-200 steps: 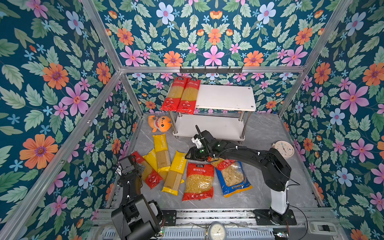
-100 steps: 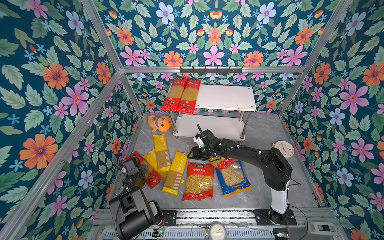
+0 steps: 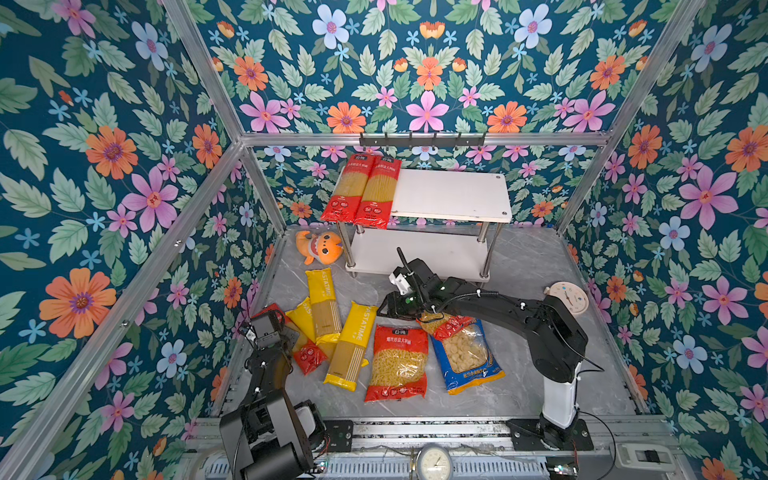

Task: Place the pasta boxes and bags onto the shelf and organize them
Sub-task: 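Close the left gripper on the third red spaghetti bag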

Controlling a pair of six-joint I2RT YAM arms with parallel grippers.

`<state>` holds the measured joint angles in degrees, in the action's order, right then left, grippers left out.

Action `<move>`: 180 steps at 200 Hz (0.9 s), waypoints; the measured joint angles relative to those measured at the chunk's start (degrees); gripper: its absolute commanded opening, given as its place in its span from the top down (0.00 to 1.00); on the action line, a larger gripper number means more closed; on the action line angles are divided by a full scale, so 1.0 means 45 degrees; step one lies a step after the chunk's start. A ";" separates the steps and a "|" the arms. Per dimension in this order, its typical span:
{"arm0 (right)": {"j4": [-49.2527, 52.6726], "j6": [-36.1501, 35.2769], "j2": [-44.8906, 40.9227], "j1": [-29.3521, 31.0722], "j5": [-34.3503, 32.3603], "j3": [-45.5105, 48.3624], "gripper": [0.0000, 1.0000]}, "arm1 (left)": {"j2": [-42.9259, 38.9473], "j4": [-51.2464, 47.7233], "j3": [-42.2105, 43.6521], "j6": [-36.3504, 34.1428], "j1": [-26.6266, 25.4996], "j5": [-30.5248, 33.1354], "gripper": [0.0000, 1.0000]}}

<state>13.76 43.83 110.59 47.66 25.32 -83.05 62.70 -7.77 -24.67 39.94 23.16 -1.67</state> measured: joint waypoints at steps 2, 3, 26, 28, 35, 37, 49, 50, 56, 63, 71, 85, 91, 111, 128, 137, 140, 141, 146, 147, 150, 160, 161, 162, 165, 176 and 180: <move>0.0000 0.0019 -0.0019 0.0000 0.0000 0.0024 0.48 | -0.0029 -0.0044 -0.0034 -0.0015 0.0000 0.0000 0.82; 0.0000 0.0034 -0.0024 0.0000 0.0000 0.0034 0.48 | -0.0039 -0.0063 -0.0044 -0.0019 0.0000 0.0000 0.82; -0.0005 0.0189 -0.0112 0.0000 0.0000 0.0165 0.48 | -0.0432 -0.0685 -0.0374 -0.0248 0.0000 -0.0053 0.88; -0.0005 0.0194 -0.0112 0.0000 -0.0005 0.0170 0.49 | -0.0481 -0.0724 -0.0403 -0.0248 0.0000 -0.0063 0.88; 0.0000 0.0194 -0.0112 0.0000 -0.0005 0.0175 0.49 | -0.0651 -0.0899 -0.0515 -0.0301 0.0000 -0.0102 0.91; 0.0005 0.0194 -0.0112 0.0000 -0.0005 0.0175 0.48 | -0.0709 -0.0957 -0.0554 -0.0316 0.0000 -0.0117 0.91; 0.0005 0.0228 -0.0112 0.0000 -0.0005 0.0146 0.49 | -0.1015 -0.1205 -0.0772 -0.0384 0.0000 -0.0238 0.94; 0.0005 0.0228 -0.0112 0.0000 -0.0005 0.0131 0.49 | -0.1030 -0.1224 -0.0787 -0.0389 0.0000 -0.0248 0.94; 0.0005 0.0228 -0.0112 0.0000 -0.0005 0.0097 0.49 | -0.1180 -0.1345 -0.0952 -0.0471 -0.0005 -0.0316 0.95; 0.0005 0.0228 -0.0107 0.0000 -0.0005 0.0053 0.49 | -0.1331 -0.1462 -0.1156 -0.0578 -0.0005 -0.0316 0.94; 0.0010 0.0228 -0.0073 0.0000 0.0000 -0.0019 0.49 | -0.1481 -0.1588 -0.1384 -0.0597 -0.0015 -0.0325 0.91; -0.0005 0.0228 0.0010 0.0000 0.0005 -0.0131 0.49 | -0.1656 -0.1787 -0.1705 -0.0777 -0.0024 -0.0398 0.82; 0.0005 0.0228 0.0034 0.0000 0.0005 -0.0151 0.49 | -0.1681 -0.1841 -0.1768 -0.0899 -0.0024 -0.0408 0.76; -0.0005 0.0248 0.0107 0.0000 0.0005 -0.0199 0.49 | -0.1588 -0.1953 -0.1438 -0.0957 0.0000 -0.0520 0.50; 0.0000 0.0301 0.0117 0.0000 0.0015 -0.0199 0.49 | -0.1345 -0.2171 -0.0957 -0.0952 0.0068 -0.0631 0.36; 0.0000 0.0330 0.0117 0.0000 0.0024 -0.0194 0.49 | -0.1200 -0.2259 -0.0763 -0.0952 0.0146 -0.0641 0.31; 0.0000 0.0335 0.0117 0.0000 0.0029 -0.0194 0.49 | -0.1141 -0.2288 -0.0704 -0.0952 0.0175 -0.0636 0.29; 0.0000 0.0335 0.0117 0.0000 0.0034 -0.0189 0.49 | -0.1132 -0.2293 -0.0695 -0.0952 0.0180 -0.0631 0.28; -0.0010 0.0364 0.0107 0.0000 0.0044 -0.0170 0.49 | -0.1064 -0.2341 -0.0636 -0.0952 0.0194 -0.0627 0.26; -0.0010 0.0369 0.0107 0.0000 0.0049 -0.0165 0.49 | -0.1044 -0.2356 -0.0627 -0.0952 0.0199 -0.0627 0.26; -0.0010 0.0364 0.0102 0.0000 0.0049 -0.0141 0.49 | -0.1005 -0.2380 -0.0612 -0.0947 0.0219 -0.0602 0.25; -0.0005 0.0369 0.0063 0.0000 0.0049 -0.0058 0.49 | -0.0874 -0.2390 -0.0578 -0.0913 0.0262 -0.0539 0.24; -0.0005 0.0369 0.0058 0.0000 0.0044 -0.0044 0.49 | -0.0850 -0.2380 -0.0573 -0.0894 0.0257 -0.0520 0.24; 0.0000 0.0364 0.0053 0.0000 0.0044 -0.0039 0.49 | -0.0840 -0.2380 -0.0568 -0.0894 0.0257 -0.0510 0.24; 0.0000 0.0364 0.0049 0.0000 0.0044 -0.0010 0.49 | -0.0792 -0.2361 -0.0544 -0.0894 0.0257 -0.0466 0.24; 0.0005 0.0364 -0.0019 0.0000 0.0039 0.0078 0.49 | -0.0563 -0.2166 -0.0350 -0.0845 0.0257 -0.0345 0.24; 0.0005 0.0364 -0.0044 0.0000 0.0039 0.0092 0.49 | -0.0447 -0.2113 -0.0253 -0.0821 0.0257 -0.0311 0.24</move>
<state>13.78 45.47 110.39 47.66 25.50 -82.63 60.69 -17.28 -25.80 36.25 24.32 -3.07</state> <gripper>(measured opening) 0.512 0.761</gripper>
